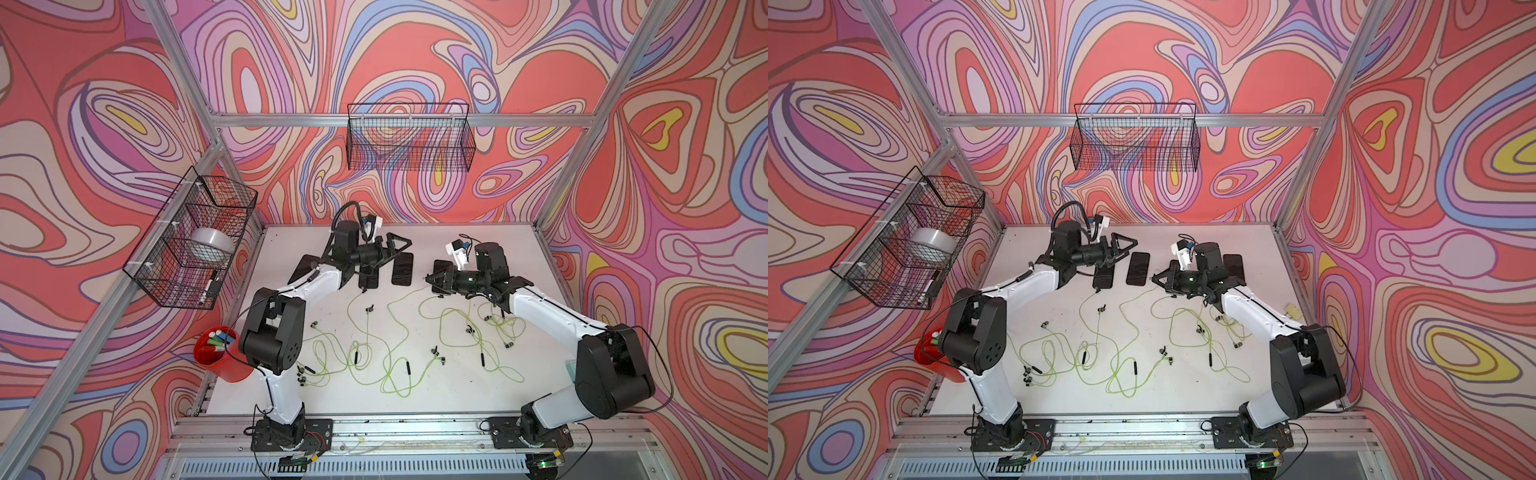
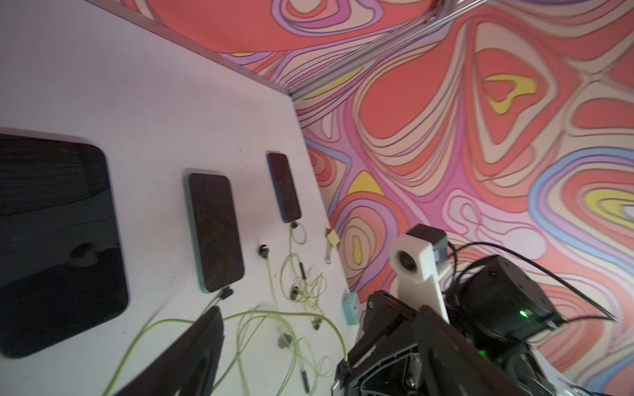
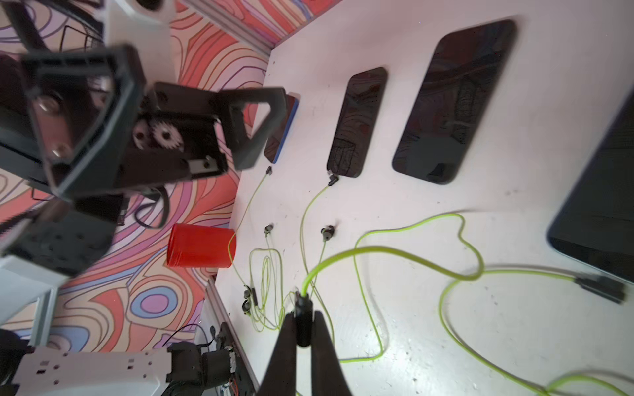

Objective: Plug wired earphones into phones
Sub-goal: Pick up the phone at the center of the board.

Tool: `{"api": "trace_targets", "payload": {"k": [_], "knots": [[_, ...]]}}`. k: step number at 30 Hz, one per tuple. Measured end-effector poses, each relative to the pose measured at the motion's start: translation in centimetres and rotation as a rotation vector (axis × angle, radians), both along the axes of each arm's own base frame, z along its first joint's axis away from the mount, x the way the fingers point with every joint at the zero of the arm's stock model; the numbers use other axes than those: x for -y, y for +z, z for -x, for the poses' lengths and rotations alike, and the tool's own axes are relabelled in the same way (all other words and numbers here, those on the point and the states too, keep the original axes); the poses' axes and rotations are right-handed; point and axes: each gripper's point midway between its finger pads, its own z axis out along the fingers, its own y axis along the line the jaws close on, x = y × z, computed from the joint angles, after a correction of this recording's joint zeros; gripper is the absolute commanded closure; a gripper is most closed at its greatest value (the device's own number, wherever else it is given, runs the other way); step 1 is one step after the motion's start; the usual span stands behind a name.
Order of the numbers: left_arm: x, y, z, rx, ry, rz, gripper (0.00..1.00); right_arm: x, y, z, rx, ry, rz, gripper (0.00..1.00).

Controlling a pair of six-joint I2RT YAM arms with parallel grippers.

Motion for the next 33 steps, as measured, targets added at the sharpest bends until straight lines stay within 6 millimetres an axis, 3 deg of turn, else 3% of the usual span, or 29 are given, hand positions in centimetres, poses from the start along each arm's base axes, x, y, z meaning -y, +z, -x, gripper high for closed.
{"api": "trace_targets", "payload": {"k": [4,6,9,11,14,23,33], "knots": [[0.1,-0.4,-3.4,0.037,0.055,-0.221,0.0,1.6,-1.4,1.2,-0.016,-0.063,0.057,1.0],[0.0,-2.4,-4.5,0.017,0.062,-0.323,0.0,2.2,-2.0,1.6,-0.025,-0.089,0.081,1.0],[-0.4,-7.1,-5.3,-0.049,0.055,-0.489,0.0,3.1,-2.6,1.9,-0.03,-0.129,0.108,1.0],[-0.6,-10.2,-5.5,-0.089,0.042,-0.595,0.0,3.6,-3.1,2.4,-0.033,-0.154,0.12,1.0],[-0.4,-12.8,-5.4,-0.11,0.018,-0.713,0.0,4.3,-3.7,3.0,-0.041,-0.183,0.13,1.0],[2.2,-14.4,-5.6,-0.03,-0.027,-0.915,0.0,5.0,-4.6,3.3,-0.05,-0.217,0.147,1.0],[0.7,-20.7,-4.5,-0.13,-0.044,-1.078,0.0,5.3,-5.3,3.7,-0.053,-0.229,0.159,1.0]]}}
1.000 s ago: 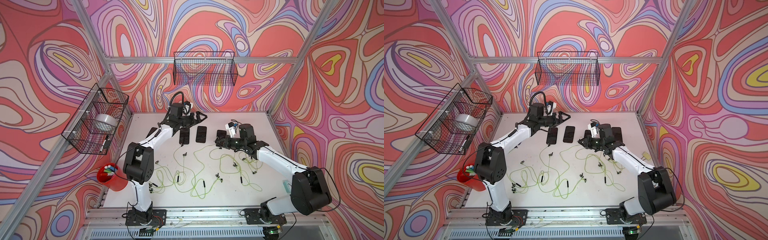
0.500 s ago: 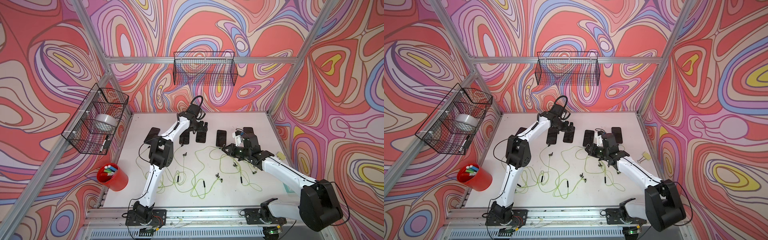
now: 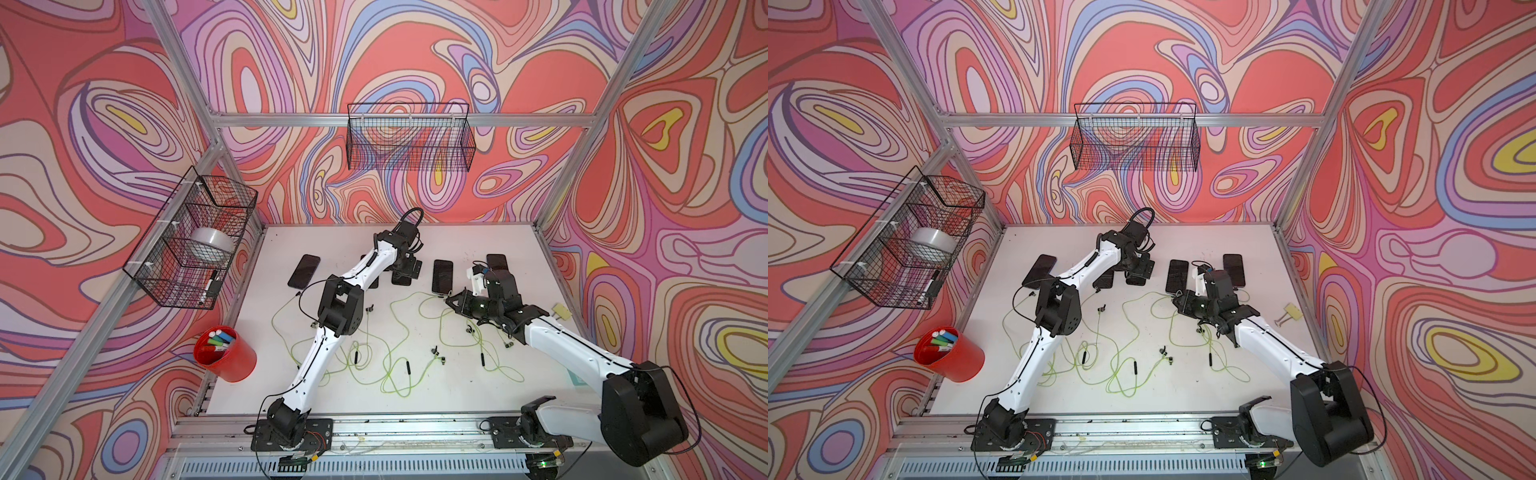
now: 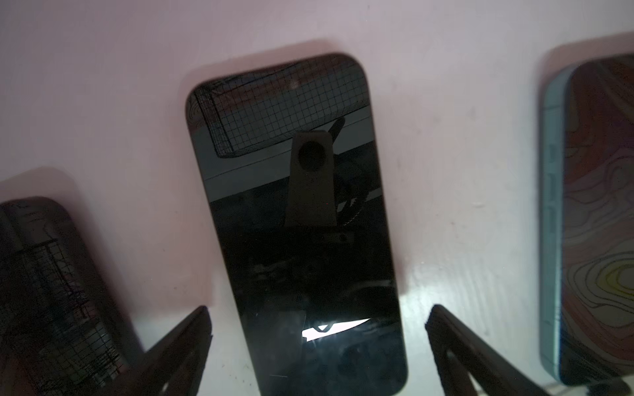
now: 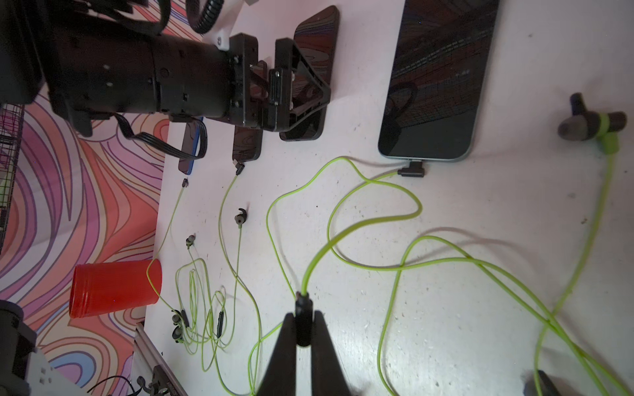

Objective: Plug wired earphones into phones
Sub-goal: Pick up the phone at the center of the board.

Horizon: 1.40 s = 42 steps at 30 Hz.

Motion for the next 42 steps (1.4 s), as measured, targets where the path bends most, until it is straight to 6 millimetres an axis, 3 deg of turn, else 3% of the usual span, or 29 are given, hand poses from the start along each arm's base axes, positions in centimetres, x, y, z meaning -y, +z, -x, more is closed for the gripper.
{"api": "trace_targets", "payload": {"k": [9,21,28,30,33,35,42], "knots": [[-0.4,-0.4,0.1,-0.024,-0.007,-0.039,0.01,0.1,-0.6,0.0,0.016,-0.004,-0.006,1.0],[-1.0,-0.7,1.9,-0.075,-0.035,-0.084,0.3,0.0,-0.8,-0.1,0.02,-0.004,-0.007,1.0],[-1.9,-0.6,3.1,-0.106,-0.036,-0.114,0.36,0.0,-1.2,-0.1,0.01,-0.001,-0.001,1.0],[-2.6,-0.7,4.4,-0.135,-0.039,-0.133,0.33,0.0,-1.2,-0.1,0.007,-0.001,0.001,1.0],[-3.7,-0.7,6.0,-0.172,-0.045,-0.162,0.13,0.0,-1.3,-0.3,0.003,0.0,0.004,1.0],[-3.7,-0.5,6.2,-0.172,-0.055,-0.171,0.05,-0.1,-1.4,-0.4,-0.003,0.001,0.006,1.0],[-2.2,-0.4,3.8,-0.126,-0.088,-0.161,0.06,-0.2,-1.1,-0.7,-0.002,0.003,0.007,1.0]]}}
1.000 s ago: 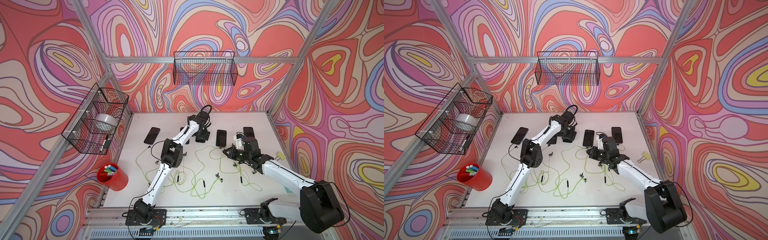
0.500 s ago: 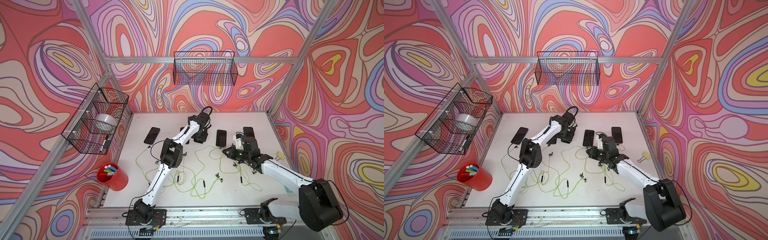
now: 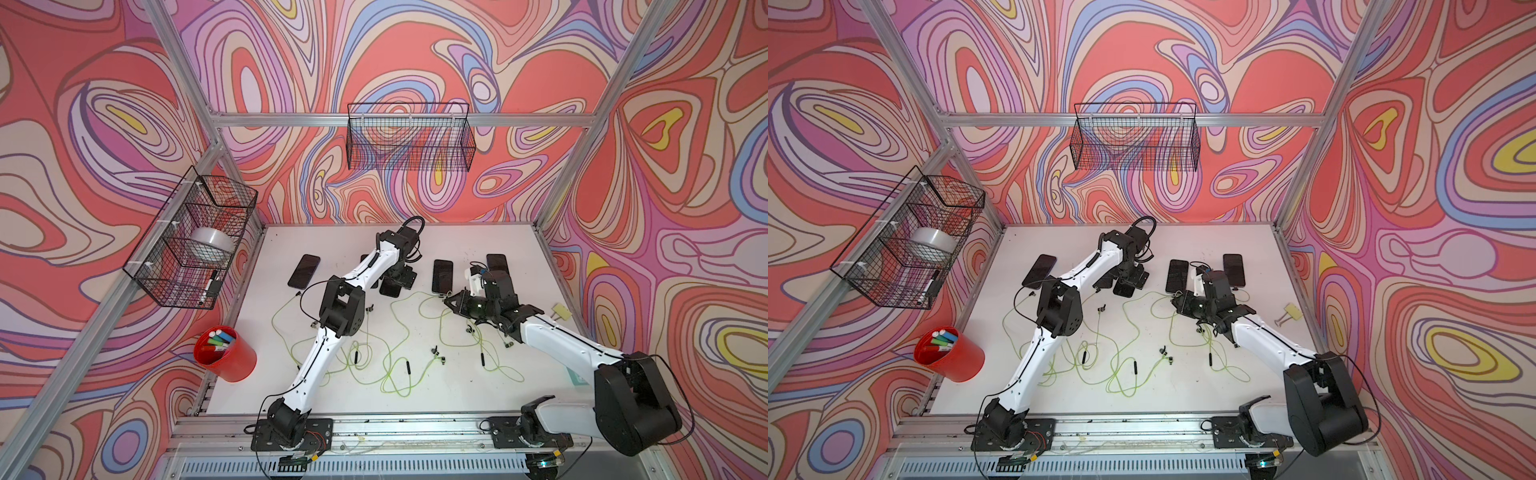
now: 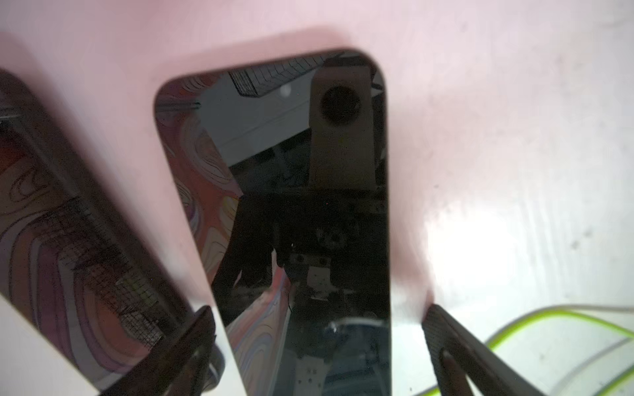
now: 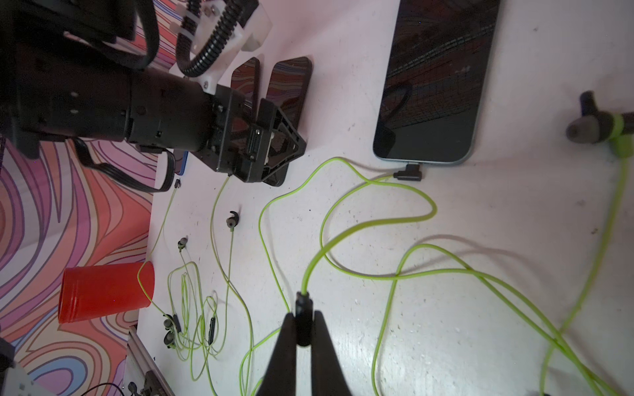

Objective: Plug wired earphones into phones
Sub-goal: Pick up the phone at the center of the board.

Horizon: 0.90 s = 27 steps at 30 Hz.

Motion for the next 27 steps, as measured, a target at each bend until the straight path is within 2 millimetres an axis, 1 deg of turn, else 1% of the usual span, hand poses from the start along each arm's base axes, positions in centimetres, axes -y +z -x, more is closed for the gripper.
{"api": "trace_targets", "payload": {"k": [5,8,11,14,19,23,27], "knots": [[-0.2,-0.2,0.0,-0.017,0.004,0.016,0.12,0.2,-0.1,0.3,-0.008,0.0,0.011,1.0],[-0.2,-0.4,0.1,-0.033,0.008,0.033,0.19,0.2,-0.1,0.3,-0.012,0.003,0.018,1.0],[-0.2,-0.5,0.1,-0.043,0.009,0.045,0.3,0.2,0.1,0.2,-0.008,0.006,0.02,1.0],[-0.2,-0.5,0.2,-0.043,0.014,0.045,0.33,0.1,0.5,0.0,0.003,0.009,0.02,1.0],[-0.4,-0.3,0.4,-0.041,0.029,0.045,0.42,-0.1,0.5,-0.2,0.005,0.017,0.021,1.0],[-0.8,-0.2,1.1,-0.042,0.079,0.053,0.54,-0.5,0.4,-0.4,0.0,0.038,0.015,1.0],[-1.2,0.6,1.9,-0.039,0.164,0.08,0.69,-1.4,1.0,-1.1,0.029,0.077,-0.019,1.0]]}}
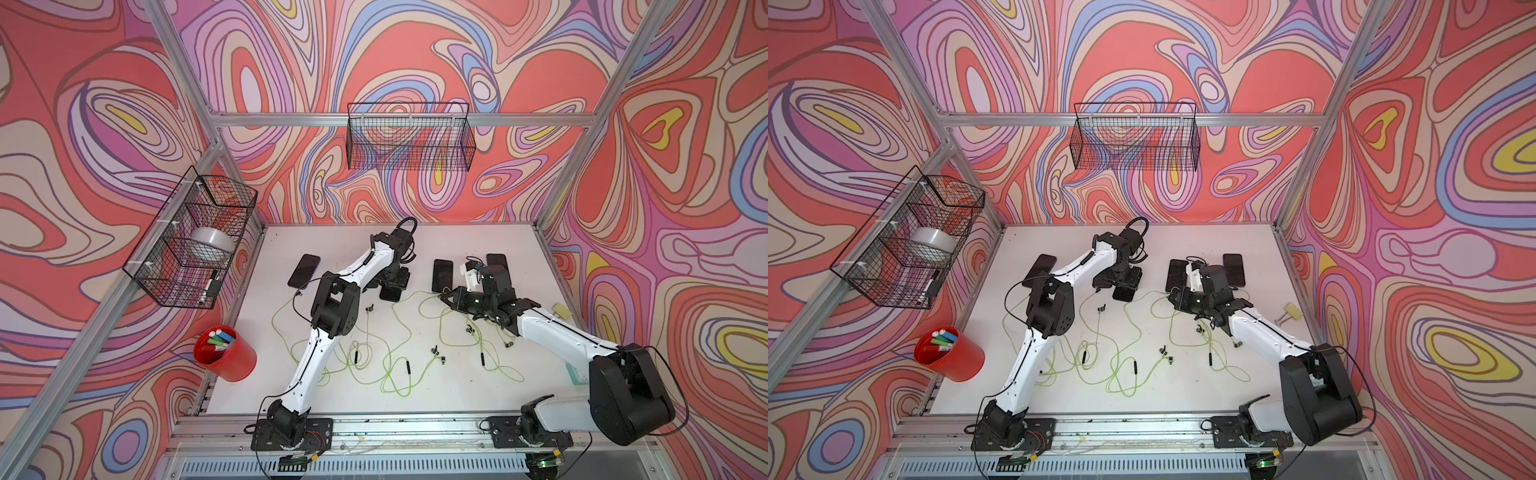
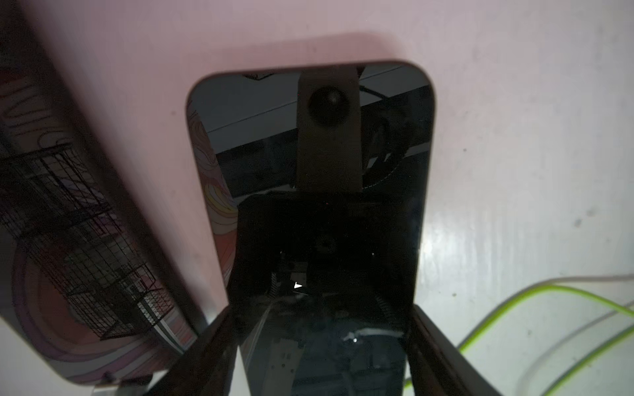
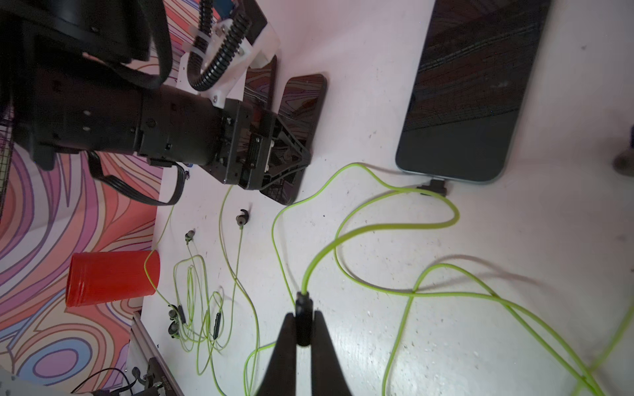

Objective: Plug wired earphones into phones
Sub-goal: Pick up the phone at the center of the board, then insert the wired earphone into the phone.

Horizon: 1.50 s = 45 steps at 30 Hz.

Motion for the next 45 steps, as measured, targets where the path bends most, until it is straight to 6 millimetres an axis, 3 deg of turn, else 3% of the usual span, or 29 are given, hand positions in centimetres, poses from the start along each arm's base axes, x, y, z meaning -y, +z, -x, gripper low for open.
{"api": "trace_targets", "payload": {"k": [3,7,11,14,19,23,28,35,45], "knots": [[-0.1,1.9,-0.1,0.036,0.073,0.041,0.81,-0.8,0.7,-0.2,0.032,0.032,-0.025,1.0],[-0.2,6.4,-0.4,0.101,0.201,0.172,0.99,-1.8,1.8,-0.4,0.081,0.078,-0.062,1.0],[-1.3,10.9,0.2,0.128,0.365,0.355,1.0,-2.8,2.9,-0.6,0.136,0.117,-0.095,1.0],[-2.5,12.5,1.1,0.106,0.504,0.473,1.0,-3.7,3.3,-0.8,0.173,0.141,-0.104,1.0],[-2.7,12.2,2.7,0.006,0.707,0.628,1.0,-6.1,3.4,-0.7,0.25,0.177,-0.08,1.0],[-2.5,10.8,4.3,-0.104,0.863,0.732,1.0,-8.0,4.7,-0.9,0.36,0.186,-0.079,1.0],[-2.1,10.5,5.4,-0.197,1.001,0.84,1.0,-9.3,5.6,-1.5,0.454,0.169,-0.075,1.0],[-1.5,11.6,5.4,-0.246,1.099,0.963,1.0,-9.8,5.5,-1.8,0.485,0.16,-0.061,1.0],[-1.3,12.0,5.1,-0.261,1.129,1.009,1.0,-10.2,5.5,-1.9,0.493,0.162,-0.062,1.0]]}}
